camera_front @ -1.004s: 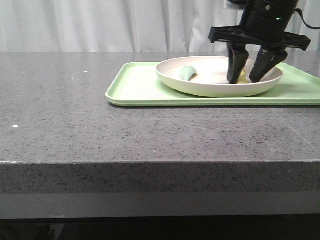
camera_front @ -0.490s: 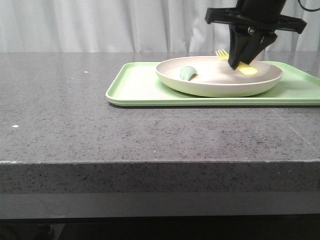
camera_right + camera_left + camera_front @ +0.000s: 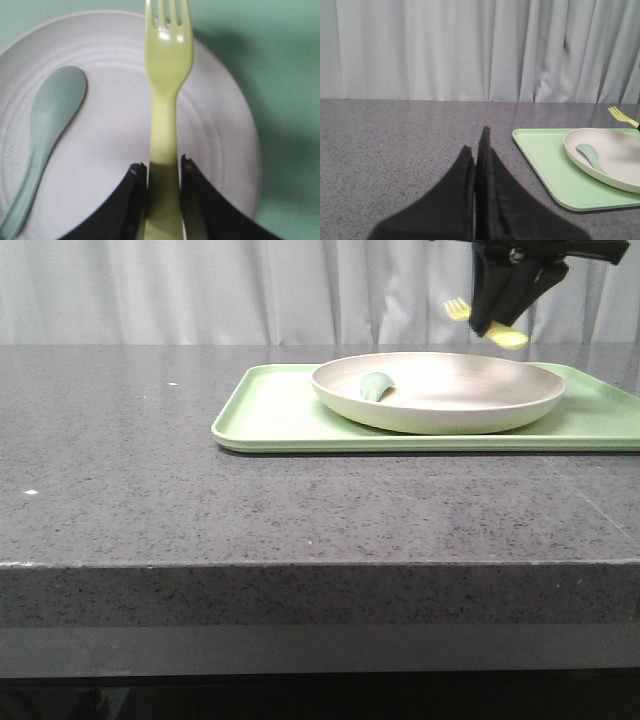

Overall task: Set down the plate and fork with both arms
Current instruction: 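Lift the fork and carry it beside the plate on the tray, then open the right gripper to set the fork down and raise it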

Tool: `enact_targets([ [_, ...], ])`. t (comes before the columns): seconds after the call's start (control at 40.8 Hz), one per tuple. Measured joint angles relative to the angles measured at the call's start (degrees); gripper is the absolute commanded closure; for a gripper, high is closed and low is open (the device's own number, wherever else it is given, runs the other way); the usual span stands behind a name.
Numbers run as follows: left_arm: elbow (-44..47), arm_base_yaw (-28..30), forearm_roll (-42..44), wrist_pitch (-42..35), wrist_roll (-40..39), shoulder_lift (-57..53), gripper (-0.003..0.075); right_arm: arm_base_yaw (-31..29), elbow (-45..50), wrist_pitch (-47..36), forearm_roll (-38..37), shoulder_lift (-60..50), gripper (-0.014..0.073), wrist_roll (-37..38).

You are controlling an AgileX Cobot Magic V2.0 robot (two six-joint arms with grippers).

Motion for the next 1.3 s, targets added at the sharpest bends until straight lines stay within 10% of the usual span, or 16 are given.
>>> enact_targets([
  [1.029,0.0,0.0,0.0,0.0,0.0,0.0,0.0738,-10.3,-0.2,8.0,-0.3,7.4,0.0609,-3.6],
  [1.298,0.0,0.0,0.0,0.0,0.0,0.0,0.0738,-10.3,-0.2,8.0,-0.3,7.6,0.0272,-3.7],
])
